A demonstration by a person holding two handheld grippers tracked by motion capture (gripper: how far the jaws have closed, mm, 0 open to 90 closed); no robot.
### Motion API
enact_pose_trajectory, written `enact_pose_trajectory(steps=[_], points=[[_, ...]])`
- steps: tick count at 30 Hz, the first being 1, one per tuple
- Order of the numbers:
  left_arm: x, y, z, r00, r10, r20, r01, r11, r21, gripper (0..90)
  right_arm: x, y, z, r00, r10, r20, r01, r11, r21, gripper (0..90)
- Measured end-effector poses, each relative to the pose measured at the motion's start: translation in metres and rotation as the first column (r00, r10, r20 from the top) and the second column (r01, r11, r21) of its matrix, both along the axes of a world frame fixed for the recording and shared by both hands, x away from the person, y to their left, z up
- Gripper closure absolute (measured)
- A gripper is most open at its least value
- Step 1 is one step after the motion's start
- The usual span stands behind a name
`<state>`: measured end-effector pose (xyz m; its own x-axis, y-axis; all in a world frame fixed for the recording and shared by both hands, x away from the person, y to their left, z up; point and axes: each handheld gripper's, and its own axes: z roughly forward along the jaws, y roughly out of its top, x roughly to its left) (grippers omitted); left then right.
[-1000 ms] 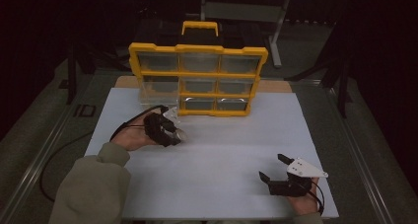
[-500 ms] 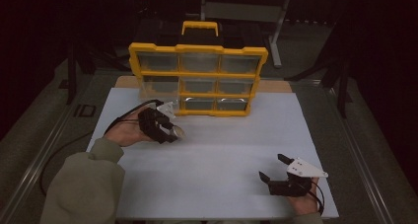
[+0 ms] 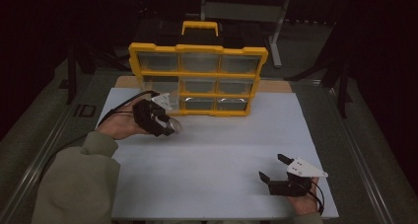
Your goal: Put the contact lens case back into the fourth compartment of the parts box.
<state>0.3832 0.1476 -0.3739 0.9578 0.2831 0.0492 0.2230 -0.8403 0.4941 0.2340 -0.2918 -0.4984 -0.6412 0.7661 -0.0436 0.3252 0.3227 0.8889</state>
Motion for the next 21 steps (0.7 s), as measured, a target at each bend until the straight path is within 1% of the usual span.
enact_pose_trajectory(steps=[3,4,7,8,10,11,12,20,21], points=[[0.002,0.003,0.009,0.9999,-0.009,-0.011,0.009,0.9997,-0.021,50.3,0.000,0.000,0.000,1.0000,0.002,0.000,-0.002,1.000,0.001,7.7],[0.002,0.004,0.011,0.9999,-0.011,-0.010,0.011,0.9997,-0.020,50.3,0.000,0.000,0.000,1.0000,0.002,0.000,-0.002,1.000,0.000,7.7],[0.005,0.007,0.020,1.0000,-0.004,-0.005,0.004,0.9995,-0.030,50.3,0.000,0.000,0.000,1.0000,0.004,-0.002,-0.004,1.000,0.000,7.7],[0.005,0.007,0.023,1.0000,0.004,-0.004,-0.004,0.9992,-0.039,50.3,0.001,0.000,-0.001,1.0000,0.004,-0.002,-0.004,1.000,0.000,7.7],[0.007,0.008,0.029,1.0000,0.006,-0.001,-0.006,0.9993,-0.036,50.3,0.000,0.000,-0.001,1.0000,0.004,-0.002,-0.004,1.000,0.000,7.7],[0.007,0.008,0.029,1.0000,0.006,-0.001,-0.006,0.9993,-0.036,50.3,0.000,0.000,-0.001,1.0000,0.004,-0.002,-0.004,1.000,0.000,7.7],[0.009,0.009,0.033,1.0000,0.006,0.006,-0.006,0.9995,-0.031,50.3,0.001,0.000,-0.001,1.0000,0.004,-0.003,-0.004,1.000,0.001,7.7],[0.017,0.010,0.054,0.9993,0.034,0.017,-0.033,0.9984,-0.047,50.3,0.001,0.000,-0.001,1.0000,0.004,-0.005,-0.004,1.000,0.004,7.7],[0.018,0.010,0.057,0.9993,0.035,0.012,-0.034,0.9976,-0.060,50.3,0.001,0.000,-0.001,1.0000,0.004,-0.005,-0.004,1.000,0.005,7.7]])
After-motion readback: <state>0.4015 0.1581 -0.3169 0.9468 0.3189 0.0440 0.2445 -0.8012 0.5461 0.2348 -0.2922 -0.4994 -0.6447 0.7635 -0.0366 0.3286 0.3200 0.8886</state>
